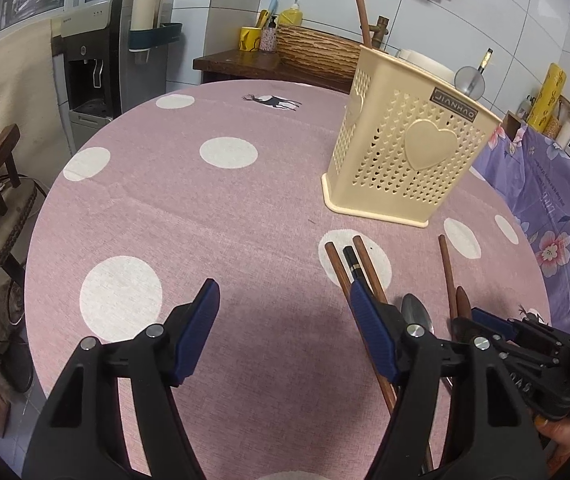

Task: Organize utensils
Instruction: 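Move both tools back toward the remaining chopsticks and spoons, then grasp a brown chopstick with the left tool while the right tool grasps the wooden-handled spoon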

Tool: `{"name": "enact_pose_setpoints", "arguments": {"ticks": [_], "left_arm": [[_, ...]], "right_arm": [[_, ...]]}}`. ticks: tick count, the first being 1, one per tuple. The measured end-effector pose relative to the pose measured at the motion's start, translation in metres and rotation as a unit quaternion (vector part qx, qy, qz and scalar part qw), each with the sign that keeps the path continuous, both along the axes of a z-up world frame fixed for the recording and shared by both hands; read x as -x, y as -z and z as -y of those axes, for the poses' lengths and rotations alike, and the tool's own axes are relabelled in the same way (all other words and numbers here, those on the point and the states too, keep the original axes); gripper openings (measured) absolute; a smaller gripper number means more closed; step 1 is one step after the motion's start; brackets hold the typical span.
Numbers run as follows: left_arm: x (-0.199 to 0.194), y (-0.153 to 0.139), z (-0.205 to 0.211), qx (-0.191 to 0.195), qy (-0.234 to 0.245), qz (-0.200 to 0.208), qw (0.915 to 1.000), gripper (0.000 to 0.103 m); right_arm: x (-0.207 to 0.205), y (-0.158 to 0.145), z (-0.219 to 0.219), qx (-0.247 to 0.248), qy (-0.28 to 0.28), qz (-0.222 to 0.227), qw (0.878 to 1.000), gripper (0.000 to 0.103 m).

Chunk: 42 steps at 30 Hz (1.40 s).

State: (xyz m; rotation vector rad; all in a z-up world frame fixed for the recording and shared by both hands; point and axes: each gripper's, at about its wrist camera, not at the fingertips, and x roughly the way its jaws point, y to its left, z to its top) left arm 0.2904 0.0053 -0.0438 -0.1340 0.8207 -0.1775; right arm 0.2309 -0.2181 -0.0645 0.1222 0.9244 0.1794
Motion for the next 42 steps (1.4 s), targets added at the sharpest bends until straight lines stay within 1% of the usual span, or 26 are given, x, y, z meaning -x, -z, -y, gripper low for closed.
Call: {"name": "enact_pose_setpoints", "arguments": {"ticks": [2,5,7,15,18,21,23,25,28,31,33,34,35,36,38,40,42], "left_arm": [[0.0,0.002,0.001,0.0,0.001,-0.002,1.0,0.068],[0.0,0.004,0.003,0.001,0.004,-0.004,1.0,0.068],[0.0,0.004,0.005,0.001,0.006,-0.003,1.0,0.068],[0.001,0.005,0.01,-0.001,0.01,-0.004,0.9999,0.068],[0.001,0.006,0.013,-0.005,0.012,-0.004,0.9999,0.068],[0.003,0.007,0.014,-0.007,0.014,-0.005,0.9999,0.068],[0.003,0.008,0.013,-0.009,0.014,-0.007,0.9998,0.068],[0.002,0.01,0.014,-0.007,0.014,-0.011,0.9998,0.067],[0.0,0.016,0.022,-0.01,0.024,-0.023,0.9994,0.061],[0.001,0.022,0.034,-0.016,0.042,-0.034,0.9984,0.054],[0.001,0.025,0.044,-0.023,0.051,-0.039,0.9977,0.05],[0.002,0.027,0.047,-0.027,0.054,-0.041,0.9973,0.048],[0.003,0.029,0.052,-0.032,0.057,-0.044,0.9969,0.047],[0.003,0.03,0.055,-0.035,0.059,-0.046,0.9966,0.045],[0.004,0.034,0.06,-0.047,0.061,-0.048,0.9959,0.043],[0.006,0.034,0.062,-0.052,0.058,-0.039,0.9962,0.043],[0.005,0.035,0.06,-0.059,0.056,-0.043,0.9957,0.042]], "right_arm": [[0.0,0.001,0.009,-0.025,0.003,-0.006,1.0,0.023],[0.002,0.002,0.018,-0.045,0.014,-0.012,0.999,0.022],[0.003,0.002,0.018,-0.041,0.016,-0.009,0.999,0.022],[-0.006,0.001,-0.002,0.015,0.025,-0.002,1.0,0.022],[-0.01,0.001,-0.006,0.04,0.018,0.004,0.999,0.021],[-0.007,0.0,0.005,0.038,0.009,0.003,0.999,0.02],[-0.004,-0.002,0.021,0.044,0.022,0.006,0.999,0.02],[-0.003,-0.001,0.042,0.033,0.035,0.001,0.999,0.019],[-0.002,-0.001,0.061,0.021,0.046,0.004,0.999,0.019],[0.0,-0.001,0.061,0.015,0.049,0.009,0.999,0.022],[0.001,-0.001,0.055,0.032,0.049,0.017,0.998,0.023],[0.001,0.0,0.052,0.038,0.048,0.019,0.998,0.025],[0.002,0.0,0.05,0.038,0.048,0.023,0.998,0.028],[0.002,0.0,0.05,0.037,0.05,0.024,0.998,0.028],[0.003,0.001,0.049,0.038,0.051,0.026,0.998,0.029],[0.004,0.001,0.05,0.034,0.051,0.026,0.998,0.029],[0.004,0.0,0.052,0.029,0.051,0.027,0.998,0.029]]}}
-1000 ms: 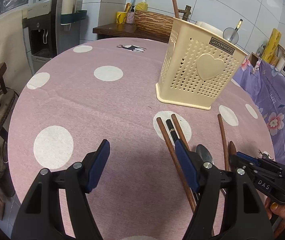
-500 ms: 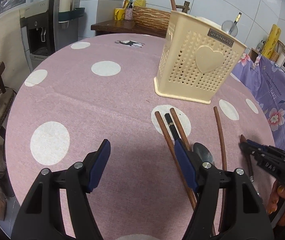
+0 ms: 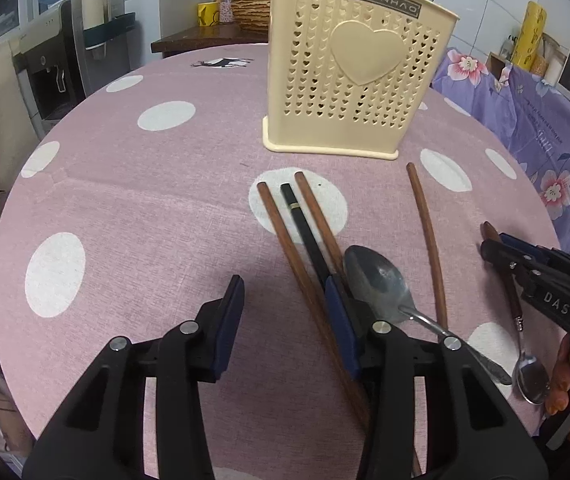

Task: Organize utensils
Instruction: 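Grasp a brown chopstick with the left tool while the right tool grasps the wooden-handled spoon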

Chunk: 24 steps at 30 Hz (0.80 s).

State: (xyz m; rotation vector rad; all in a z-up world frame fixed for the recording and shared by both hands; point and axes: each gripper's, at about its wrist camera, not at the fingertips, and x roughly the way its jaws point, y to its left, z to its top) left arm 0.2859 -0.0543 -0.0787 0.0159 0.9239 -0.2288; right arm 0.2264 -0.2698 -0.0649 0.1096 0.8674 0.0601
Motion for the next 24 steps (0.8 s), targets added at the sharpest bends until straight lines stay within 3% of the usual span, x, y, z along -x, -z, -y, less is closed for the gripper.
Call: {"name": "enact_pose_setpoints", "arguments": {"ticks": [4,8,20,24], "left_arm": [[-0.001,-0.001,-0.02,0.004,-0.014,-0.004,0.9999,0.042],[-0.007,-0.007,-0.037,0.031,-0.04,-0.011,0.9987,0.042],[-0.029,-0.002,-0.018,0.001,-0.061,-0.001,0.9981,0.042],[-0.034,-0.002,-0.015,-0.007,-0.052,0.002,0.9986,0.022]], "right_arm": [[0.002,0.0,0.004,-0.011,0.004,-0.002,1.0,0.029],[0.0,-0.001,0.006,-0.019,0.014,-0.005,1.0,0.029],[-0.002,0.0,-0.005,0.01,0.026,-0.009,1.0,0.029],[-0.006,0.0,-0.005,0.015,0.021,-0.015,1.0,0.025]]}}
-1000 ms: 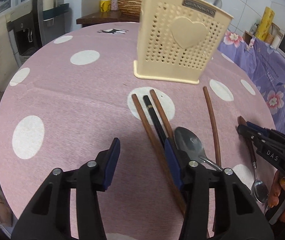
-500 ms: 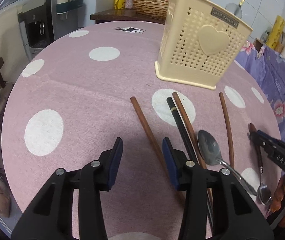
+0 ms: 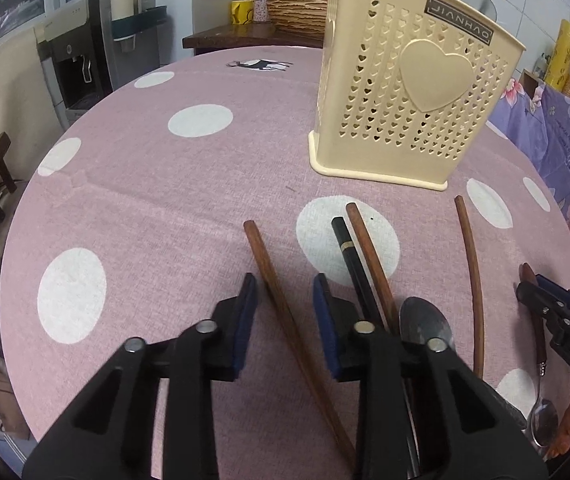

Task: Organize utensils
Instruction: 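Grasp a brown chopstick with the left tool while the right tool grasps the wooden-handled spoon, then lift the chopstick and wooden-handled spoon and carry both above the beige holder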

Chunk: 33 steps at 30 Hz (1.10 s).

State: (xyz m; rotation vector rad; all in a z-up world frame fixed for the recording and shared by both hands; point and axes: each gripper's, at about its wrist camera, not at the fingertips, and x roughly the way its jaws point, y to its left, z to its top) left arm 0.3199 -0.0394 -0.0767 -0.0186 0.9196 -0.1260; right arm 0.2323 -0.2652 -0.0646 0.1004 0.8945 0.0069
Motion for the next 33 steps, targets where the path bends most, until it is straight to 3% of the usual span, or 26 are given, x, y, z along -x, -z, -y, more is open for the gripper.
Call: {"name": "enact_pose_setpoints", "arguments": {"ticks": [3,14,25,33], "left_arm": [[-0.006,0.0,0.0,-0.001,0.004,-0.005,1.0,0.012],[-0.018,0.001,0.014,-0.028,0.017,-0.007,0.9994,0.011],[-0.016,0.0,0.014,-0.026,0.008,0.0,0.9996,0.01],[-0.019,-0.018,0.01,-0.016,0.012,0.022,0.9996,0.007]], "right_arm": [[-0.002,0.0,0.001,-0.001,-0.002,-0.004,1.0,0.018],[-0.009,0.0,0.0,-0.006,-0.002,-0.007,1.0,0.017],[-0.007,0.001,-0.003,0.005,-0.004,-0.003,1.0,0.017],[-0.002,-0.017,0.006,-0.033,-0.022,0.032,0.999,0.016]]}}
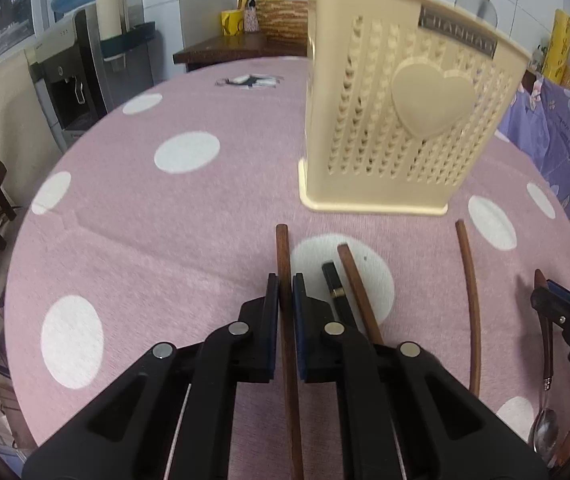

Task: Organize utensils
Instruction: 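Lift the chopstick and wooden-handled spoon and carry both above the beige holder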

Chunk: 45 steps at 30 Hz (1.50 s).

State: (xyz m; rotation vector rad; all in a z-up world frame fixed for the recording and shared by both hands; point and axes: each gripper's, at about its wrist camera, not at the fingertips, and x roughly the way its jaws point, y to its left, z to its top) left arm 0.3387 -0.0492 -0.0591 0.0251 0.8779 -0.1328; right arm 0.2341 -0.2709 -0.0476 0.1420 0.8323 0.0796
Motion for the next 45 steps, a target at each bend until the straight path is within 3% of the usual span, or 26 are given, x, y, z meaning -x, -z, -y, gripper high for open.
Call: {"name": "enact_pose_setpoints", "arguments": {"ticks": [7,15,28,34,38,43,45], "left_arm": [[0.014,-0.063,-0.018,0.035,0.0,0.072,0.9968,0.007],[0.036,-0.133,-0.04,0.057,-0.011,0.161,0.9853,0.007],[0.029,-0.158,-0.047,0.068,-0.02,0.189,0.9793,0.007],[0.024,-0.182,-0.044,0.068,-0.014,0.211,0.9749,0.007],[0.023,-0.222,-0.044,0.071,-0.004,0.244,0.9671,0.007],[0.015,-0.286,-0.039,0.09,0.02,0.276,0.9566,0.007],[0.012,-0.313,-0.03,0.079,0.021,0.299,0.9508,0.007]], "right_arm": [[0.011,-0.04,0.014,-0.026,-0.003,0.058,0.998,0.016],[0.031,-0.086,0.026,-0.018,0.005,0.132,0.991,0.016],[0.029,-0.101,0.02,-0.01,0.0,0.153,0.988,0.016],[0.019,-0.123,0.012,-0.001,-0.016,0.169,0.986,0.016],[0.008,-0.153,0.003,0.01,-0.036,0.19,0.981,0.016],[-0.017,-0.214,-0.009,0.007,-0.049,0.23,0.972,0.016],[-0.029,-0.236,-0.014,0.002,-0.052,0.242,0.969,0.016]]}}
